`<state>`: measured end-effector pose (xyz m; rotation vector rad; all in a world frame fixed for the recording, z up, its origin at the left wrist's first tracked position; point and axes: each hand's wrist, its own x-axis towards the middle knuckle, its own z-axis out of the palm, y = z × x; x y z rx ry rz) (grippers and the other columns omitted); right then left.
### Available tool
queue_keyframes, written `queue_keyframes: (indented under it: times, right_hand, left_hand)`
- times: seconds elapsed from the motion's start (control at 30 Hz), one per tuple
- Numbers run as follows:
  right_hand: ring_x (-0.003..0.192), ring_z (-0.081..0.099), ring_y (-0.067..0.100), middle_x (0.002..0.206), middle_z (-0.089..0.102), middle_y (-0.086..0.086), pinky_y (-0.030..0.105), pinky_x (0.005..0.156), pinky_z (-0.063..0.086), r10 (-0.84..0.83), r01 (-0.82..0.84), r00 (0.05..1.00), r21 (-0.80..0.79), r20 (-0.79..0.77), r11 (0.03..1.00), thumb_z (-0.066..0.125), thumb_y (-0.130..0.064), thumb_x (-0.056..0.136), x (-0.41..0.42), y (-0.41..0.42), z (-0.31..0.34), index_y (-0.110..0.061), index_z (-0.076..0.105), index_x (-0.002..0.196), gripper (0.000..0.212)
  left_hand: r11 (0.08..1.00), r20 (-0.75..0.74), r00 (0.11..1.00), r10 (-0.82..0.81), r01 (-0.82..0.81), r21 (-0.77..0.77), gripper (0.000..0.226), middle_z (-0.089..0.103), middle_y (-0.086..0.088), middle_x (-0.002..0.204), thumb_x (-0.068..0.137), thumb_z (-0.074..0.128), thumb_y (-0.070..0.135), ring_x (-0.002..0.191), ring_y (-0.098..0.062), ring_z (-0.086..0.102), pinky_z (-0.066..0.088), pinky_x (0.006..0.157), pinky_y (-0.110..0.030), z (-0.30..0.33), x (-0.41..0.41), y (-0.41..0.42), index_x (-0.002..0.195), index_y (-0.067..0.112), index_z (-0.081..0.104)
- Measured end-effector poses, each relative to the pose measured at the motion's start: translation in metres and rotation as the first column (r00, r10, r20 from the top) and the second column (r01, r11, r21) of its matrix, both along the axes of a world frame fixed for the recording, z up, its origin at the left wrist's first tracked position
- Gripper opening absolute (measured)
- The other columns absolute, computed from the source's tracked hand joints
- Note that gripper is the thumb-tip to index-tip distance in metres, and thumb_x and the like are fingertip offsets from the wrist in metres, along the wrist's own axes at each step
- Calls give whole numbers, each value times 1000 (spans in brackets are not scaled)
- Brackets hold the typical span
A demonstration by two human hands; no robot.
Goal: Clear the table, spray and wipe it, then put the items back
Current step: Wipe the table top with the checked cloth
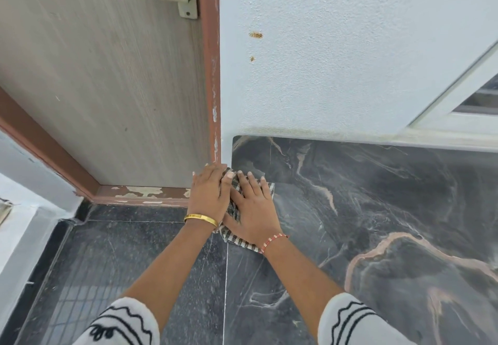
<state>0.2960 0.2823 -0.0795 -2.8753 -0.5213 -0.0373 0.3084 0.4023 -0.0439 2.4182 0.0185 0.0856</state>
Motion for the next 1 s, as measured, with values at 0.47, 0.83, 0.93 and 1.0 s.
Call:
queue_keyframes:
  times: [0.47,0.83,0.93,1.0]
  right_hand:
    - [146,6,32,157,13,17,49,118,-6,-184,184,983,-61,10,981,27,-56,90,111,0,5,-26,12,150,69]
    - [143,20,31,153,27,15,45,118,7,-65,67,995,-28,70,997,34,-33,96,110,4,1,-26,23,148,54]
    - [145,15,30,155,23,14,45,119,3,-69,71,997,-44,38,997,31,-37,96,100,0,0,-27,25,147,52]
    - [144,17,32,154,26,15,45,118,4,-67,68,997,-30,33,997,22,-40,93,85,-4,2,-27,29,146,55]
  left_hand:
    - [998,2,998,-69,69,5,88,46,-8,141,79,4,68,135,-24,37,12,117,-42,-30,18,19,134,13,44]
    - [997,32,997,-65,66,-45,78,44,-9,142,81,9,57,135,-25,36,17,117,-47,-20,23,1,135,11,42]
    - [991,56,998,-1,8,-130,70,45,-11,141,86,16,53,135,-26,35,23,114,-51,-15,14,-10,133,10,44]
    - [990,49,999,18,-11,-138,70,42,-12,143,86,17,52,137,-25,33,21,115,-50,-12,8,-14,135,8,43]
